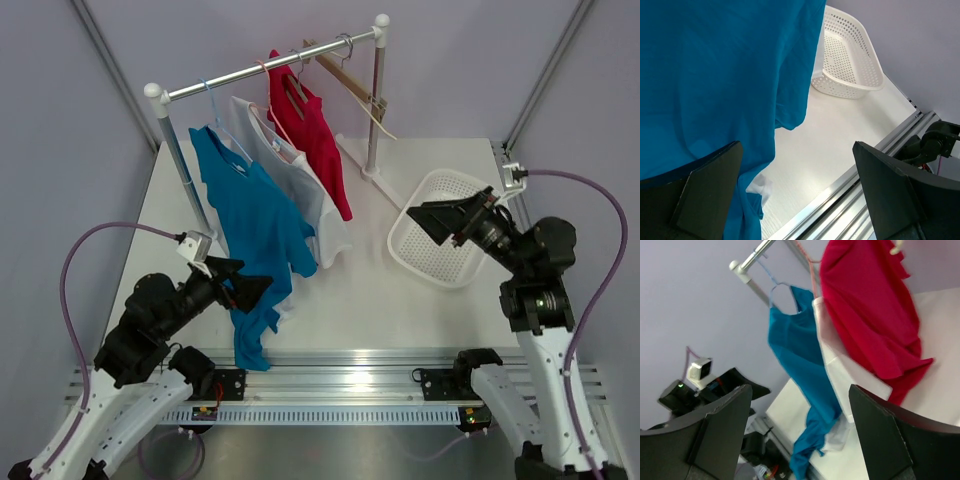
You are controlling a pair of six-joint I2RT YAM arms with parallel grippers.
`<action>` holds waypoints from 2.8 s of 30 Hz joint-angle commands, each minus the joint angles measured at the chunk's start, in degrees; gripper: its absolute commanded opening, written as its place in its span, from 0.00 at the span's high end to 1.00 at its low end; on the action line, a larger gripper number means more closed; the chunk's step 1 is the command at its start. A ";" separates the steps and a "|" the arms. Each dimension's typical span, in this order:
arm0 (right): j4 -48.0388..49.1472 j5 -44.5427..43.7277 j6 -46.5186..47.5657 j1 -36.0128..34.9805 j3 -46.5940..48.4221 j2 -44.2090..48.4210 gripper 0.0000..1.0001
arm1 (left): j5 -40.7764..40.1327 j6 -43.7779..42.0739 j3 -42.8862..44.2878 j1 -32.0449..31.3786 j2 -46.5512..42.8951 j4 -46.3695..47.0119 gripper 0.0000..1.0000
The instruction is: Remove the t-shirt from the hanger
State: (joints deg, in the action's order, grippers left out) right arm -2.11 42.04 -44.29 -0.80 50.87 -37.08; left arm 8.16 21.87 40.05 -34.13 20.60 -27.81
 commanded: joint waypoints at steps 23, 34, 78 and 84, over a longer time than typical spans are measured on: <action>-29.27 -45.99 43.94 -34.09 65.39 -59.40 0.27 | 1.59 0.28 1.78 2.31 -1.79 1.27 0.02; -34.10 -51.18 49.91 -35.06 79.73 -72.87 0.32 | 3.53 0.28 1.87 3.63 -0.74 1.36 0.01; -2.20 -51.36 37.26 -37.26 34.22 -42.75 1.00 | 13.37 19.96 14.87 4.07 18.23 23.06 0.03; -5.27 -52.23 36.56 -37.70 29.56 -38.87 1.00 | 10.55 21.98 21.46 2.23 29.83 26.40 0.13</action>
State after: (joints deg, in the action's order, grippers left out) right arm -13.43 -8.19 -6.22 -37.34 80.79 -80.99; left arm 18.44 40.75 57.30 -30.98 46.28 -7.88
